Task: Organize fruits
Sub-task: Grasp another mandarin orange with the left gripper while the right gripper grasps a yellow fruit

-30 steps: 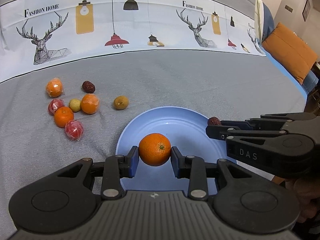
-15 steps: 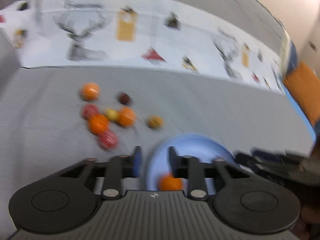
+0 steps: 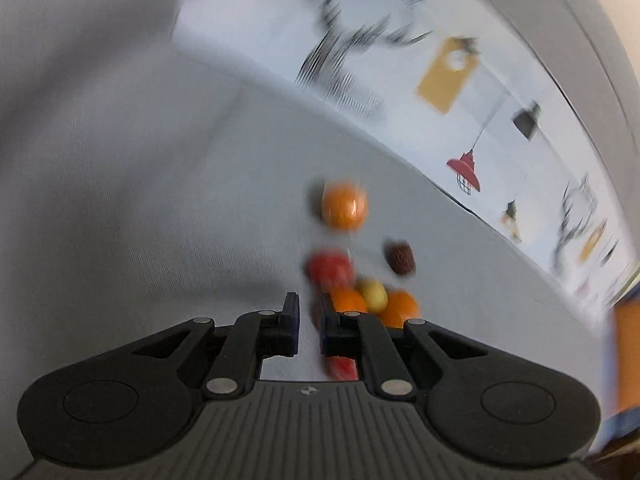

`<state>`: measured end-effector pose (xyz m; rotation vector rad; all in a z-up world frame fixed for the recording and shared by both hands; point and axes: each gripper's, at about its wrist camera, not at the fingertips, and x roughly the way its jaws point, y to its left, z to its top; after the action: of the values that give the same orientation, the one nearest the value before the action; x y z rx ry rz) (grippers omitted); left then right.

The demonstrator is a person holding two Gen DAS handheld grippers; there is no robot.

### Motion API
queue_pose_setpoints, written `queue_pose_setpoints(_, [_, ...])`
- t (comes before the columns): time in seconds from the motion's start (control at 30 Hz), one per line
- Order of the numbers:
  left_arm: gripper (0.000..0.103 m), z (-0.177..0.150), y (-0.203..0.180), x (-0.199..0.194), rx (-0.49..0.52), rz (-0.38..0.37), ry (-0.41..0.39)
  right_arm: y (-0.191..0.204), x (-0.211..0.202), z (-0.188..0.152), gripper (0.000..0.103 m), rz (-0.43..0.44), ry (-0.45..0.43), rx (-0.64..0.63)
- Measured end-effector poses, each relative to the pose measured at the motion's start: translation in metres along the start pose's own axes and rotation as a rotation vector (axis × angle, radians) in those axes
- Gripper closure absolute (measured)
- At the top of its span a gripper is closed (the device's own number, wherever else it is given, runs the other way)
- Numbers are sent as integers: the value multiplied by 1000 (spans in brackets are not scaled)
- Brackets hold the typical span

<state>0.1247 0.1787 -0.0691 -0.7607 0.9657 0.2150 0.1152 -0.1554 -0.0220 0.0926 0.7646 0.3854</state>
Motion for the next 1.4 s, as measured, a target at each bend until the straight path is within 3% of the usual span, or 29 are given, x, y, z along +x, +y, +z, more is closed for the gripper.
queue_pose_setpoints(0.03, [94, 2, 1, 4, -24, -25, 17, 4, 6, 2, 84, 10, 14, 2])
queue_pose_setpoints(0.1, [91, 6, -8, 4, 41, 16, -11, 12, 20, 7, 84, 30, 31, 7])
queue_pose_setpoints(0.17, [75, 8, -15, 4, 82, 18, -26, 20, 37, 11, 84, 32, 54, 1])
queue_pose_setpoints(0.23, [67, 2, -16, 7, 99, -4, -8, 25, 52, 14, 82, 39, 86, 2])
queue_pose_setpoints(0.3, [64, -1, -23, 13, 135, 5, 16, 31, 69, 16, 73, 35, 121, -6])
queue_pose_setpoints(0.43, [53, -8, -34, 22, 215, 45, 11, 36, 100, 18, 67, -4, 159, -17])
queue_pose_setpoints(0.53, [51, -11, -42, 27, 263, 64, 15, 37, 122, 21, 60, -37, 172, -42])
queue_pose_setpoints(0.63, [51, -12, -47, 33, 290, 81, 25, 34, 141, 18, 59, -51, 209, -45])
queue_pose_setpoints(0.73, [50, -14, -52, 38, 323, 92, 24, 41, 146, 19, 62, -77, 187, -104])
queue_pose_setpoints(0.77, [50, -16, -54, 39, 342, 100, 22, 44, 146, 19, 72, -88, 182, -129])
queue_pose_setpoints(0.83, [51, -20, -58, 39, 390, 116, 11, 45, 143, 18, 74, -92, 176, -129])
queue_pose_setpoints(0.93, [65, -21, -60, 37, 415, 134, -5, 47, 131, 21, 74, -91, 140, -119])
queue_pose_setpoints(1.27, [66, -23, -57, -7, 421, 84, -124, 38, 53, 36, 74, -55, -14, -102])
queue_pose_setpoints(1.4, [66, -30, -64, -23, 486, 96, -183, 26, 12, 33, 74, -62, -42, -86])
